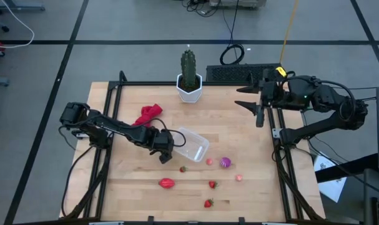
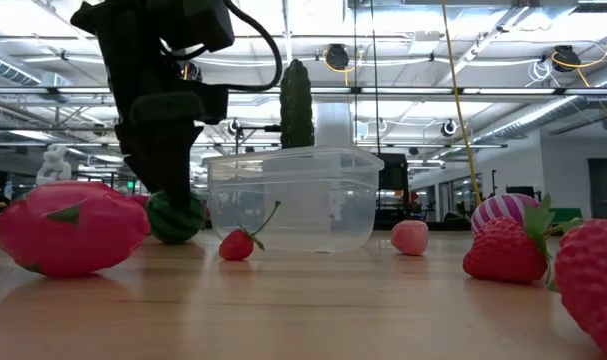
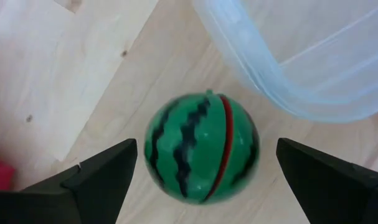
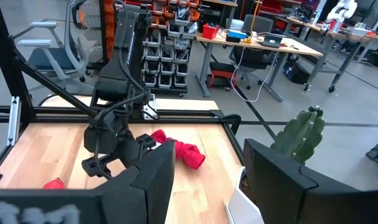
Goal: Pick and placing Produce into tupperware
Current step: Put the green watermelon into the transparent container
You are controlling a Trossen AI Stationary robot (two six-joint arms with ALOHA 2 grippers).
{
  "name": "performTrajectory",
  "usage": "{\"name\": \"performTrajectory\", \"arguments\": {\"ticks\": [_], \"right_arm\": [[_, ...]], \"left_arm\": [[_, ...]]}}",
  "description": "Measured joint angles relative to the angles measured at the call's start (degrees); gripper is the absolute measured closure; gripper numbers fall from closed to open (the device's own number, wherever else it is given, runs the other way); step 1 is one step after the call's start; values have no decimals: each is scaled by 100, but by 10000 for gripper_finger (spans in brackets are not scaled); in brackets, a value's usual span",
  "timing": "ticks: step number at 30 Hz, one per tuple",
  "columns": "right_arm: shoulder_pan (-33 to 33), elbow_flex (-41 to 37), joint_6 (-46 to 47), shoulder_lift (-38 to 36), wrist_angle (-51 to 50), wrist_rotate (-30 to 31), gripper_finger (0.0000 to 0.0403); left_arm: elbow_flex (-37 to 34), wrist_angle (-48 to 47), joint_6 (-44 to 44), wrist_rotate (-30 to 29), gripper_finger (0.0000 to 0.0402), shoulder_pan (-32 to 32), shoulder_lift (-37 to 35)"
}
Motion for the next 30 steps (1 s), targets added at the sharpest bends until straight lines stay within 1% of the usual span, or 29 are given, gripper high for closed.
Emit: {"name": "performTrajectory", "arguments": {"ticks": [7, 12, 14, 17, 19, 30], "right_arm": [[0, 0, 2, 0, 0, -1, 220], [0, 0, 1, 0, 0, 1, 220], [0, 0, -2, 1, 0, 0, 220], [-13, 0, -7, 2, 15, 1, 220], [-32, 0, -11, 2, 43, 1, 220], [-127, 0, -15, 2, 44, 0, 220]], "left_arm": [[0, -36, 92, 29, 9, 45, 72], [9, -220, 13, 333, 9, 36, 241], [-11, -382, -17, 373, 9, 27, 269], [13, -220, -59, 428, 9, 27, 352], [-5, -325, -64, 478, 9, 27, 358], [0, -303, -111, 472, 9, 30, 345]]}}
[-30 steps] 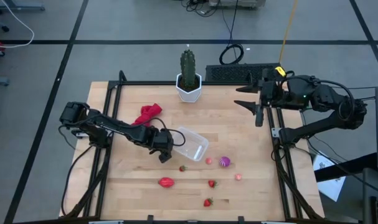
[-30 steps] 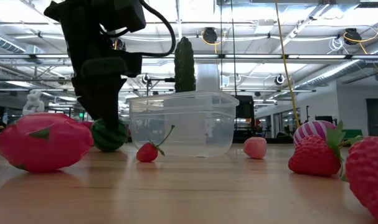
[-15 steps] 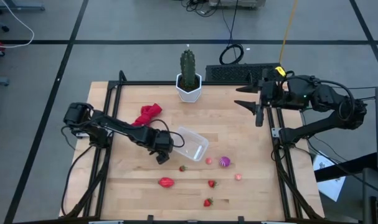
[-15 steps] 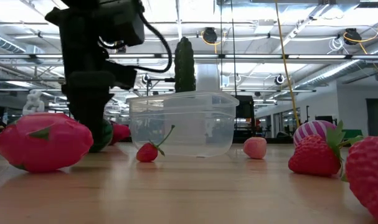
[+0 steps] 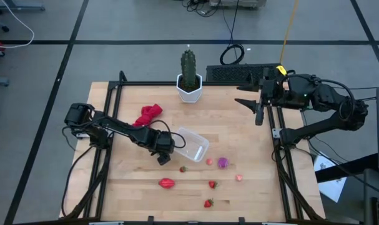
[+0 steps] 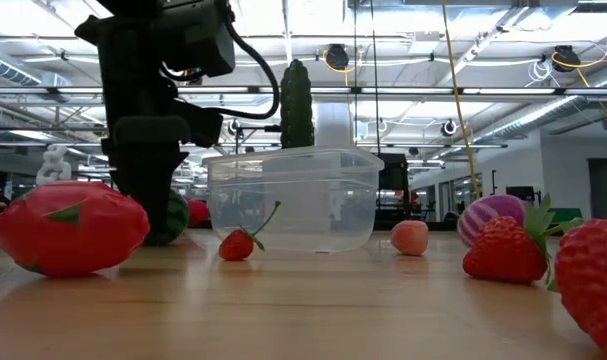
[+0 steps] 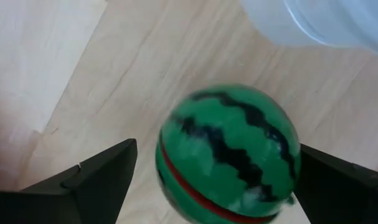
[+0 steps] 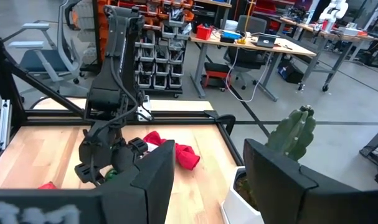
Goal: Pick and placing Produce into tupperware
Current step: Put the green watermelon into the transparent container
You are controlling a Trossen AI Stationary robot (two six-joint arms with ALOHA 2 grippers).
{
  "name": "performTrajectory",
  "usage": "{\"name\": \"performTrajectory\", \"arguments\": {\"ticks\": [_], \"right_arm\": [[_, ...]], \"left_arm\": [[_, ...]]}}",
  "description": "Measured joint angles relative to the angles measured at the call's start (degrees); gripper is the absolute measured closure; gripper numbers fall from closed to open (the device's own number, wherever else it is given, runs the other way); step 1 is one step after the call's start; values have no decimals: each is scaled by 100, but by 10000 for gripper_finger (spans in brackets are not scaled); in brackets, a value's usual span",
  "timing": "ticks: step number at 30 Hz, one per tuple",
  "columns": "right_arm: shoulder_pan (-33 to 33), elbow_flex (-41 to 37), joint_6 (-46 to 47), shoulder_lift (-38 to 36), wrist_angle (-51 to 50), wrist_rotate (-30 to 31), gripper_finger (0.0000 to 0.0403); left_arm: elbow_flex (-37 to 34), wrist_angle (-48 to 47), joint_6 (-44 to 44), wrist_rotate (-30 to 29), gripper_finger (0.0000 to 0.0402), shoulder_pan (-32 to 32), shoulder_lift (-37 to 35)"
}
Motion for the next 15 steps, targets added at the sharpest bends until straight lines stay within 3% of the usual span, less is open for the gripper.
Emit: {"name": "performTrajectory", "arguments": {"ticks": [10, 15], "right_arm": [[-2, 0, -2, 0, 0, 1, 220], [-2, 0, -2, 0, 0, 1, 220]], "left_arm": [[0, 3, -8, -2, 13, 4, 0], [0, 186, 16, -4, 62, 4, -2]]}}
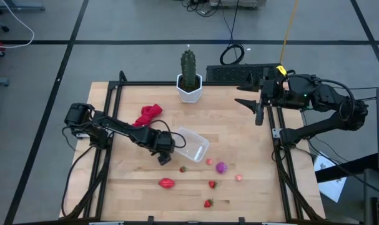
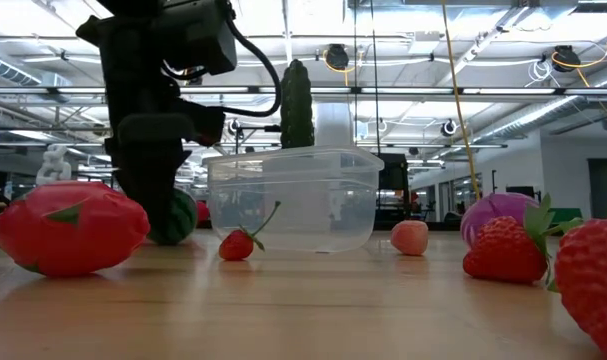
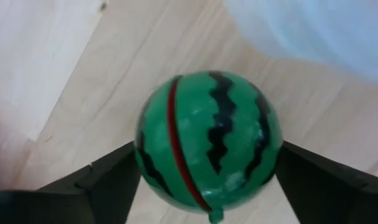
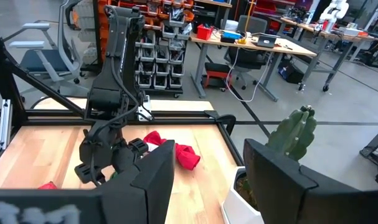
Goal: Pick and placing Produce into tupperware
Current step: Put the green watermelon into the transparent container
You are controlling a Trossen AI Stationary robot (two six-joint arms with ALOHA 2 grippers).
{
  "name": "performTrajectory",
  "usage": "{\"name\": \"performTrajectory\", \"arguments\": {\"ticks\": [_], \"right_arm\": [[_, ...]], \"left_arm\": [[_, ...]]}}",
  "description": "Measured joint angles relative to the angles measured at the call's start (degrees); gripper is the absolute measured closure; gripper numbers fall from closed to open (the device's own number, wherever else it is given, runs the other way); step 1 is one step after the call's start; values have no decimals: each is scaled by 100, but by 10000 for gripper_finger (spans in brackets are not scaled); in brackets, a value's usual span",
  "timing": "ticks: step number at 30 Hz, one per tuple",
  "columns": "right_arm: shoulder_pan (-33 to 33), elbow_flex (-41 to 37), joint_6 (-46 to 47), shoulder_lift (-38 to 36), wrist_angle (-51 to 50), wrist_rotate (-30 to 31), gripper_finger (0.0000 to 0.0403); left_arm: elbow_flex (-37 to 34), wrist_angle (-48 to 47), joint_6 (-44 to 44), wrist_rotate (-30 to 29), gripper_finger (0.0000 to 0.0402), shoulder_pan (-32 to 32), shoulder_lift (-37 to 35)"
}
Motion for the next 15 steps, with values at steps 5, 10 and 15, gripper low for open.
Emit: {"name": "performTrajectory", "arguments": {"ticks": [5, 10, 15], "right_arm": [[0, 1, 0, 0, 0, 0, 220], [1, 0, 0, 0, -1, 0, 220], [2, 0, 0, 0, -2, 0, 220]], "left_arm": [[0, 174, 16, -2, 110, 0, -1], [2, 174, -34, -46, 112, 0, -1], [2, 164, -163, -48, 88, 0, -1]]}}
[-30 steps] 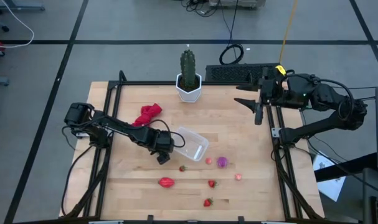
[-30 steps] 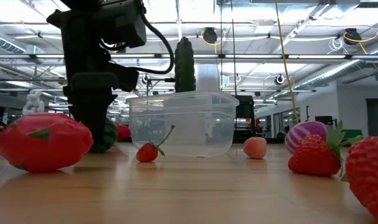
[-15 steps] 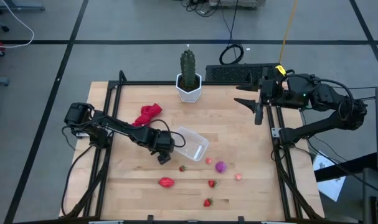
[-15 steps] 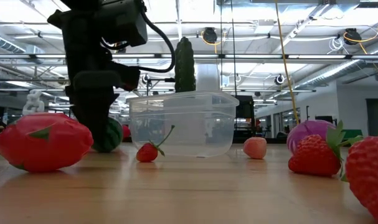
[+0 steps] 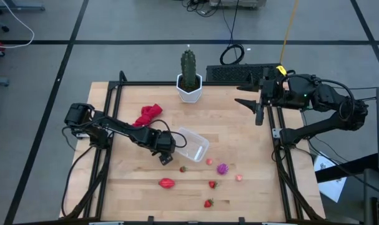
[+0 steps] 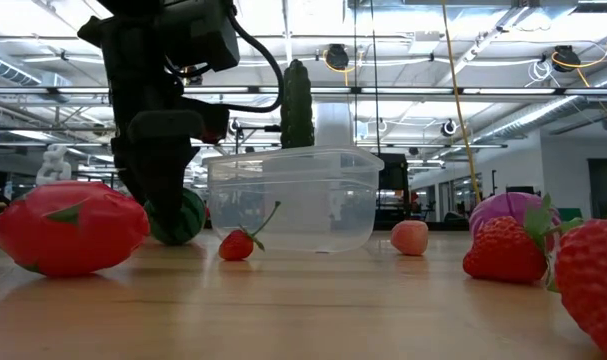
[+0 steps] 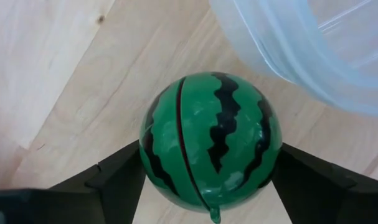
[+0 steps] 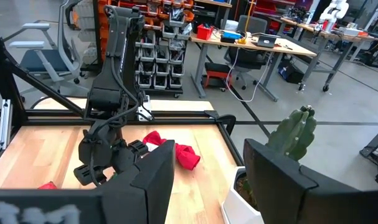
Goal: Pick and placing Produce into tupperware
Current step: Put the green watermelon into the transparent container
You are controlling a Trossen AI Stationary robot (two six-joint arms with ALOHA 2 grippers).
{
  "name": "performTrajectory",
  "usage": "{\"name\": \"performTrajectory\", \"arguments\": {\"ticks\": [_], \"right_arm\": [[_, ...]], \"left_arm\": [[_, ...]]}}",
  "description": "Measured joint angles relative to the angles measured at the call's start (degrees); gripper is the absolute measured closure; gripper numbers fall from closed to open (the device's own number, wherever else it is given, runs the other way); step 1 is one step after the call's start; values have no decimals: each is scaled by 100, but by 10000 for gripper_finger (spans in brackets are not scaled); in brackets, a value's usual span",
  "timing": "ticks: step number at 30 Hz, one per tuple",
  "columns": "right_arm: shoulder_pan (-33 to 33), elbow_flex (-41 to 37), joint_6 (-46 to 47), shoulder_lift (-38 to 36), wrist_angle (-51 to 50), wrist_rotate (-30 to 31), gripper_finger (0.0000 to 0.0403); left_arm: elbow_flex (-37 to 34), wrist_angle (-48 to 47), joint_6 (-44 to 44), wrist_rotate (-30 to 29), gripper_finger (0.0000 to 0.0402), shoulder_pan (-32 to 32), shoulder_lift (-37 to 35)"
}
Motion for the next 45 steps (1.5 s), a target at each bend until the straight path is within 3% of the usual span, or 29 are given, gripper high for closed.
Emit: {"name": "performTrajectory", "arguments": {"ticks": [10, 20, 32, 39, 42, 45], "right_arm": [[-2, 0, 0, 0, 0, 0, 220], [-2, 0, 0, 0, 0, 0, 220], [0, 2, 0, 2, -4, 0, 220], [0, 2, -37, 4, 47, 0, 220], [0, 2, -48, 26, 129, 2, 220], [0, 2, -122, 68, 224, 0, 220]], "left_arm": [[0, -83, -58, 63, 114, 0, -37], [0, -560, -215, 383, 85, -1, -215], [2, -898, -587, 178, 110, 4, -1481], [26, -282, -639, 105, 98, 55, -2200], [77, 319, -502, 85, 95, 149, -2253], [371, 137, -215, 78, 95, 225, -2167]]}}
